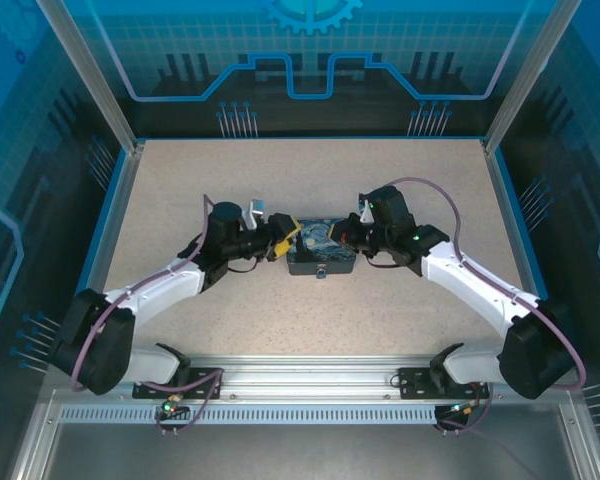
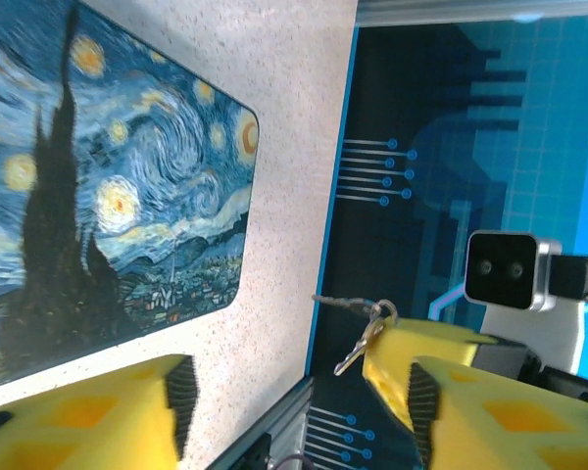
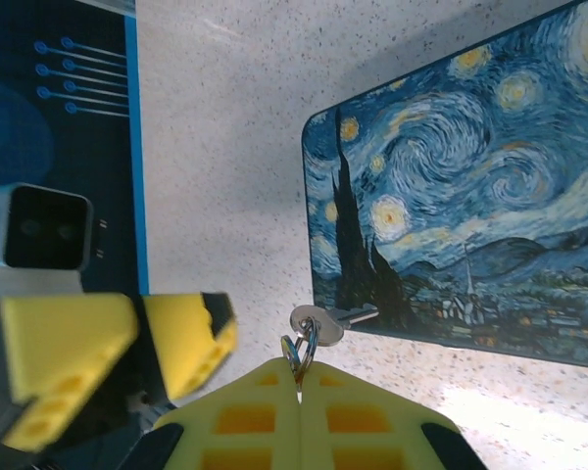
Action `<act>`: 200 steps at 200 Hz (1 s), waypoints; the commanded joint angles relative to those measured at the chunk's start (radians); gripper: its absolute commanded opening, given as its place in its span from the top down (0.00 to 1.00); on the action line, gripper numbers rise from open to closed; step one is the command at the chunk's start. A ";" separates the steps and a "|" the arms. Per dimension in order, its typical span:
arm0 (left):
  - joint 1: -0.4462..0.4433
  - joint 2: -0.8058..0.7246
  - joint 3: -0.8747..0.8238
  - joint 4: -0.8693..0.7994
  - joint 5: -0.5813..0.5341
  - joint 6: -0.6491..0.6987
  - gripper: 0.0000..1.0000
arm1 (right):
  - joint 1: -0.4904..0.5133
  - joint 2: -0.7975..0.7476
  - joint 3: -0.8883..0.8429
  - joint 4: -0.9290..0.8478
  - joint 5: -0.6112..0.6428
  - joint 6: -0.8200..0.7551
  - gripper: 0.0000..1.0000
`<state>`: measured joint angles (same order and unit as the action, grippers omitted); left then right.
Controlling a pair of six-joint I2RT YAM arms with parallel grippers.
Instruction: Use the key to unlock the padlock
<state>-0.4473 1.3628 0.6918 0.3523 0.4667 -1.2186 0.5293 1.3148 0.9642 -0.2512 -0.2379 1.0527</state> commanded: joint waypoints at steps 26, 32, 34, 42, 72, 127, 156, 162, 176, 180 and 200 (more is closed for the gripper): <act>-0.061 0.088 0.014 0.231 -0.005 -0.054 0.49 | -0.033 0.038 0.020 0.097 -0.046 0.105 1.00; -0.065 0.094 0.018 0.243 -0.011 -0.059 0.51 | -0.035 0.040 0.016 0.103 -0.047 0.109 1.00; -0.068 0.097 0.020 0.246 -0.013 -0.062 0.51 | -0.036 0.041 0.015 0.104 -0.047 0.112 1.00; -0.074 0.105 0.024 0.257 -0.019 -0.067 0.54 | -0.041 0.041 0.010 0.117 -0.049 0.120 1.00; -0.096 0.146 0.040 0.295 -0.031 -0.086 0.55 | -0.054 0.045 -0.009 0.151 -0.068 0.145 1.00; -0.117 0.206 0.039 0.437 -0.057 -0.151 0.62 | -0.064 0.043 -0.031 0.168 -0.074 0.158 1.00; -0.118 0.207 0.040 0.460 -0.078 -0.158 0.63 | -0.065 0.042 -0.046 0.179 -0.078 0.163 1.00; -0.118 0.207 0.043 0.459 -0.082 -0.159 0.64 | -0.066 0.041 -0.049 0.182 -0.080 0.166 1.00; -0.118 0.212 0.050 0.462 -0.080 -0.162 0.67 | -0.066 0.040 -0.056 0.188 -0.081 0.169 1.00; -0.119 0.214 0.052 0.462 -0.080 -0.162 0.67 | -0.066 0.040 -0.057 0.190 -0.082 0.171 1.00; -0.121 0.218 0.057 0.463 -0.081 -0.164 0.70 | -0.066 0.040 -0.064 0.194 -0.084 0.174 1.00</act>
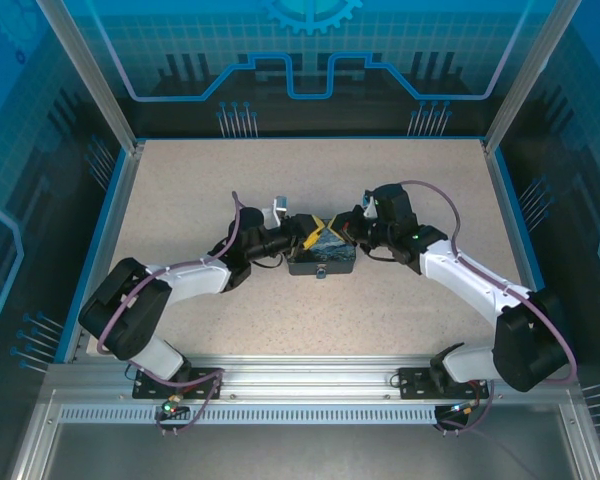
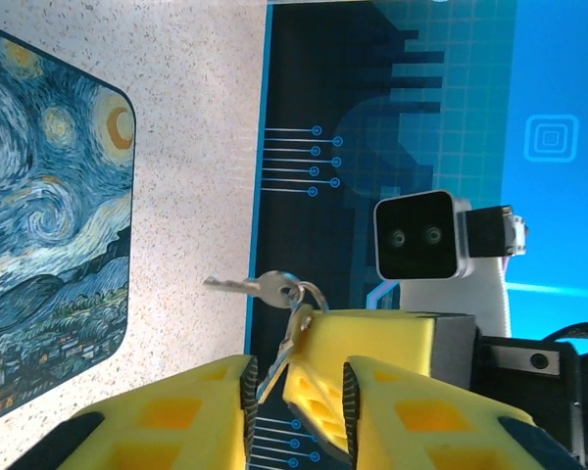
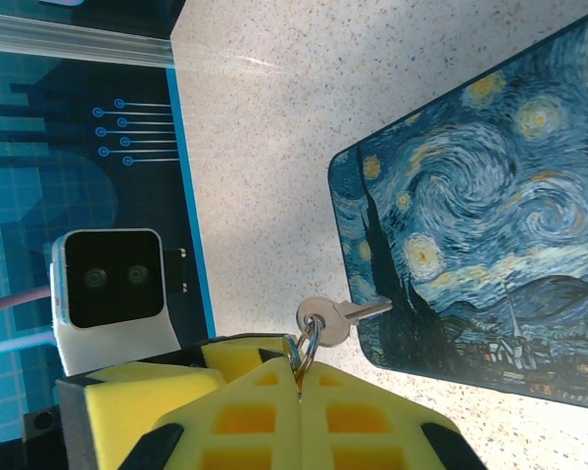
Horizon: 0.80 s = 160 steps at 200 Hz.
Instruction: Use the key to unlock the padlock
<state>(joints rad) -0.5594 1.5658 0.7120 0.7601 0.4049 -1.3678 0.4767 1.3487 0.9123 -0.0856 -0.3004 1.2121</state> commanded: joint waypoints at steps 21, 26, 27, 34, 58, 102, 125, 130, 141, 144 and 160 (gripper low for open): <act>-0.012 0.016 0.038 0.058 -0.020 -0.017 0.73 | -0.013 0.003 -0.016 0.032 -0.020 0.016 1.00; -0.012 0.017 0.037 0.058 -0.020 -0.017 0.73 | -0.014 0.004 -0.017 0.032 -0.019 0.016 1.00; -0.012 0.017 0.037 0.059 -0.021 -0.017 0.73 | -0.013 0.004 -0.017 0.032 -0.019 0.016 1.00; -0.014 0.018 0.036 0.058 -0.021 -0.016 0.74 | -0.013 0.002 -0.016 0.032 -0.017 0.018 1.00; -0.017 0.018 0.035 0.060 -0.024 -0.016 0.79 | -0.013 -0.001 -0.018 0.033 -0.016 0.018 1.00; -0.023 0.018 0.031 0.062 -0.029 -0.015 0.90 | -0.015 -0.001 -0.016 0.035 -0.015 0.020 1.00; -0.026 0.021 0.032 0.060 -0.029 -0.013 1.00 | -0.017 0.000 -0.013 0.040 -0.017 0.020 1.00; -0.026 0.022 0.031 0.060 -0.028 -0.014 1.00 | -0.020 -0.003 -0.010 0.033 -0.017 0.017 0.99; -0.026 0.022 0.030 0.057 -0.025 -0.013 1.00 | -0.036 -0.017 -0.007 0.005 -0.013 0.005 0.73; -0.026 0.022 0.030 0.055 -0.023 -0.011 1.00 | -0.042 -0.024 -0.008 -0.001 -0.011 0.000 0.67; -0.022 0.017 0.045 0.012 -0.002 0.013 1.00 | -0.081 -0.076 -0.024 -0.042 0.008 -0.028 0.46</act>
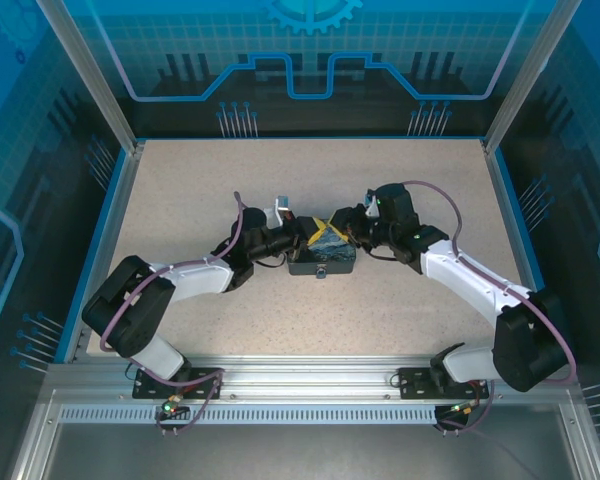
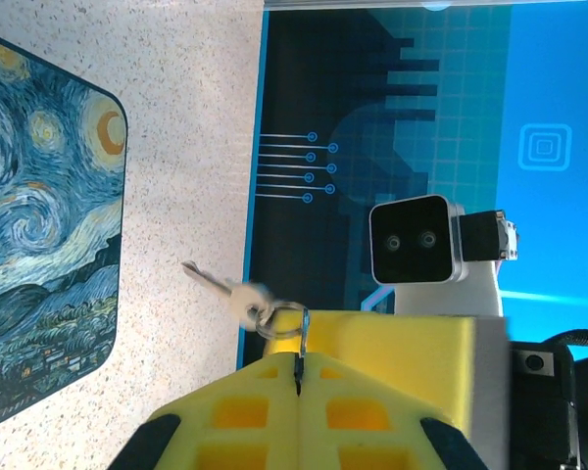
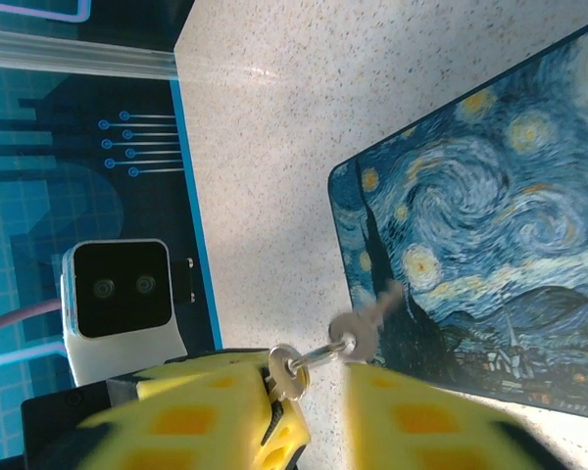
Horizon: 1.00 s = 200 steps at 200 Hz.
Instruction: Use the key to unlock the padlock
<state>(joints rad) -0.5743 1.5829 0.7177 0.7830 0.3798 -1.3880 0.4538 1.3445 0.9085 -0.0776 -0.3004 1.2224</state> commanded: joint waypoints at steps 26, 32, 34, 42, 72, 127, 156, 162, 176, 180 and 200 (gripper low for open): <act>0.006 -0.011 0.084 -0.114 0.083 0.109 1.00 | -0.127 -0.143 -0.023 -0.112 -0.018 -0.129 0.38; 0.011 -0.011 0.096 -0.137 0.101 0.125 1.00 | -0.140 -0.153 -0.023 -0.126 -0.032 -0.159 0.37; 0.014 -0.011 0.100 -0.143 0.107 0.130 1.00 | -0.146 -0.156 -0.023 -0.131 -0.037 -0.172 0.37; 0.024 -0.009 0.119 -0.168 0.139 0.150 1.00 | -0.164 -0.164 -0.023 -0.141 -0.062 -0.217 0.36; 0.070 0.018 0.199 -0.249 0.265 0.220 1.00 | -0.230 -0.168 -0.053 -0.136 -0.168 -0.368 0.35; 0.111 0.087 0.406 -0.535 0.465 0.448 1.00 | -0.262 -0.162 -0.054 -0.091 -0.303 -0.474 0.37; 0.115 0.104 0.492 -0.690 0.488 0.568 1.00 | -0.263 -0.160 -0.060 -0.056 -0.319 -0.459 0.38; 0.117 0.109 0.502 -0.702 0.497 0.580 1.00 | -0.264 -0.160 -0.062 -0.050 -0.323 -0.457 0.38; 0.124 0.122 0.513 -0.709 0.519 0.589 1.00 | -0.263 -0.160 -0.066 -0.045 -0.325 -0.453 0.38; 0.127 0.126 0.515 -0.709 0.522 0.590 1.00 | -0.263 -0.160 -0.068 -0.044 -0.326 -0.452 0.39; 0.137 0.146 0.522 -0.710 0.553 0.593 1.00 | -0.264 -0.169 -0.085 -0.023 -0.337 -0.446 0.39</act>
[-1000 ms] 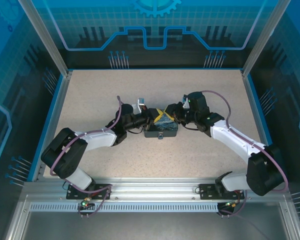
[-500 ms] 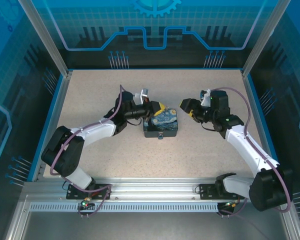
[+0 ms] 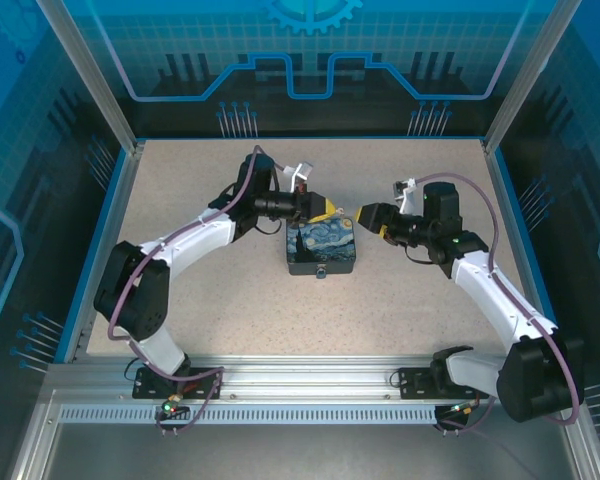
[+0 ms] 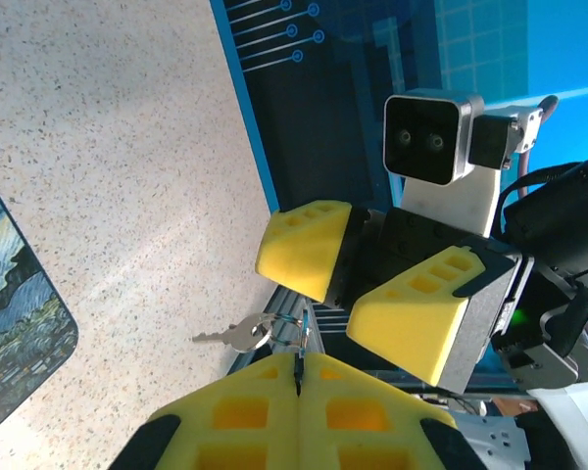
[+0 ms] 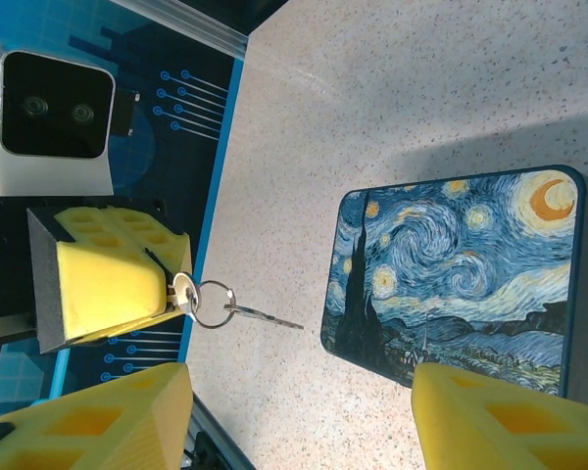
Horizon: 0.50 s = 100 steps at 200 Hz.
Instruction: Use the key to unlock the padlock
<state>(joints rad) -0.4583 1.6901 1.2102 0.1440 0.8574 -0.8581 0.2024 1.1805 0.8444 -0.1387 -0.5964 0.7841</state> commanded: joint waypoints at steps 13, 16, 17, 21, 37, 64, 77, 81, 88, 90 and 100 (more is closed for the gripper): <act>0.024 0.047 0.031 -0.076 0.100 0.072 1.00 | -0.014 -0.006 -0.026 0.047 -0.054 -0.010 0.39; 0.024 0.049 0.030 -0.078 0.103 0.076 1.00 | -0.014 -0.006 -0.026 0.048 -0.057 -0.012 0.39; 0.024 0.049 0.031 -0.079 0.105 0.077 1.00 | -0.014 -0.006 -0.025 0.048 -0.059 -0.012 0.39; 0.024 0.052 0.031 -0.083 0.111 0.082 1.00 | -0.014 -0.007 -0.024 0.048 -0.063 -0.015 0.39; 0.027 0.060 0.037 -0.094 0.142 0.101 1.00 | -0.015 -0.004 -0.026 0.058 -0.080 -0.025 0.40; 0.029 0.067 0.051 -0.114 0.162 0.123 1.00 | -0.016 0.019 -0.023 0.093 -0.118 -0.018 0.42; 0.030 0.069 0.058 -0.112 0.169 0.123 1.00 | -0.016 0.035 -0.021 0.111 -0.130 -0.012 0.42; 0.029 0.071 0.060 -0.110 0.170 0.122 1.00 | -0.015 0.039 -0.022 0.115 -0.131 -0.008 0.42; 0.030 0.071 0.062 -0.108 0.172 0.120 1.00 | -0.015 0.048 -0.021 0.125 -0.137 -0.004 0.43; 0.029 0.072 0.063 -0.106 0.173 0.119 1.00 | -0.015 0.051 -0.021 0.128 -0.139 -0.003 0.43; 0.029 0.075 0.065 -0.098 0.179 0.113 1.00 | -0.015 0.064 -0.021 0.152 -0.154 0.009 0.44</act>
<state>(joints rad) -0.4347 1.7535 1.2346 0.0490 0.9859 -0.7673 0.2016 1.2129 0.8299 -0.0574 -0.6930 0.7811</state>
